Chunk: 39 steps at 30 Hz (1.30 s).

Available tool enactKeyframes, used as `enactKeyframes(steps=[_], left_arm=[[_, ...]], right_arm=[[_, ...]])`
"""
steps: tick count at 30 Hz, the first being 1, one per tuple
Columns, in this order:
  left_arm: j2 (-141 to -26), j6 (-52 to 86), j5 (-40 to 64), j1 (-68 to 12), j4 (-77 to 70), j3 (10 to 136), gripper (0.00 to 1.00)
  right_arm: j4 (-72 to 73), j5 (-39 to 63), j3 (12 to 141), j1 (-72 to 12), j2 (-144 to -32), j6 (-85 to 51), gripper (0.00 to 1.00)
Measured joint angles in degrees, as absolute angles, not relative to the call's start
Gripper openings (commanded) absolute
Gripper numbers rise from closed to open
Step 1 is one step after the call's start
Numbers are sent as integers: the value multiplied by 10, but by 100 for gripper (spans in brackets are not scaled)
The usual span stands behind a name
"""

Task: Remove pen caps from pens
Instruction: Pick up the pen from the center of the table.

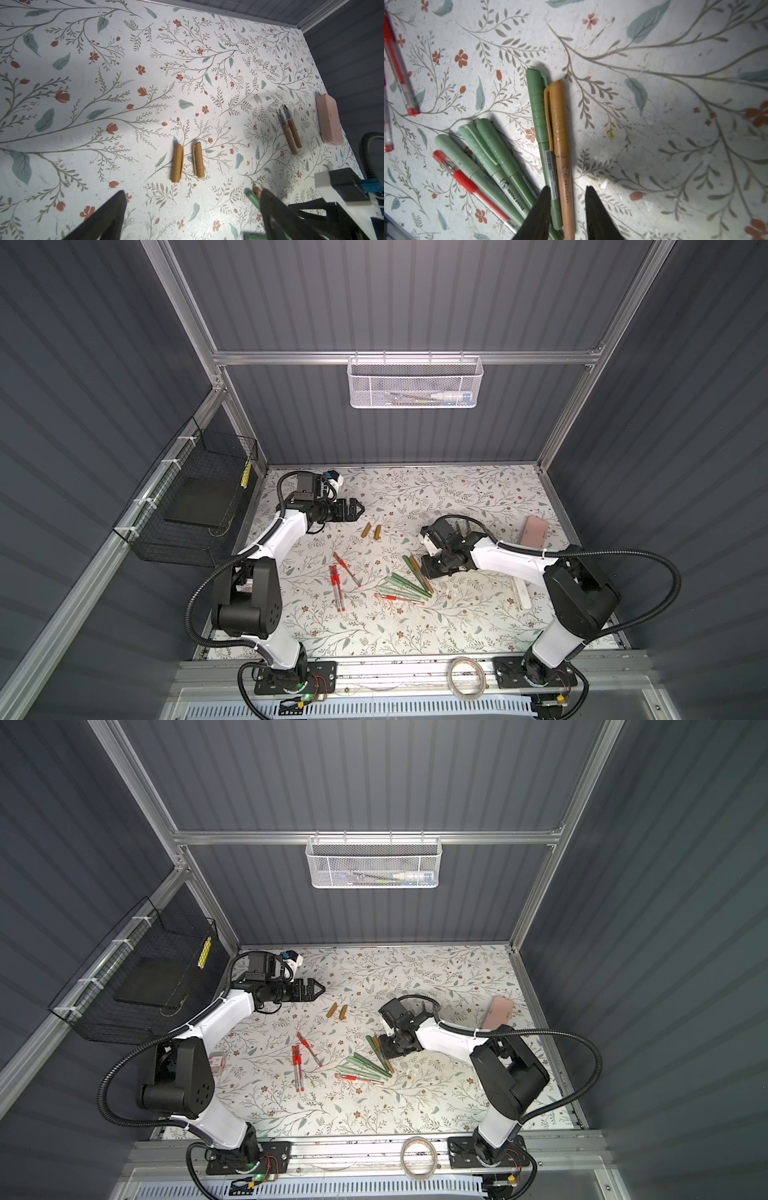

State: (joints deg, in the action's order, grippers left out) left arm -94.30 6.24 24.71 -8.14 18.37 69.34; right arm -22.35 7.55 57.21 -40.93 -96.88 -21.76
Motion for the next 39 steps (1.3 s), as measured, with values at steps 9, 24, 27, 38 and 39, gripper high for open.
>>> enactKeyframes(steps=[9,24,27,38,39], left_arm=[[-943,62,247,-81,184,693,100],[-943,62,247,-81,184,693,100],[-943,62,247,-81,184,693,100],[-943,70,264,-81,181,693,100],[-943,72,273,-81,179,693,100]], right_arm=[[-225,73,572,-418,-1002,-218,26],[-234,34,588,-430,-1016,-216,23],[-235,14,601,-435,-1027,-217,18],[-250,-35,609,-425,-1027,-220,10],[-255,-36,609,-422,-1024,-220,10]])
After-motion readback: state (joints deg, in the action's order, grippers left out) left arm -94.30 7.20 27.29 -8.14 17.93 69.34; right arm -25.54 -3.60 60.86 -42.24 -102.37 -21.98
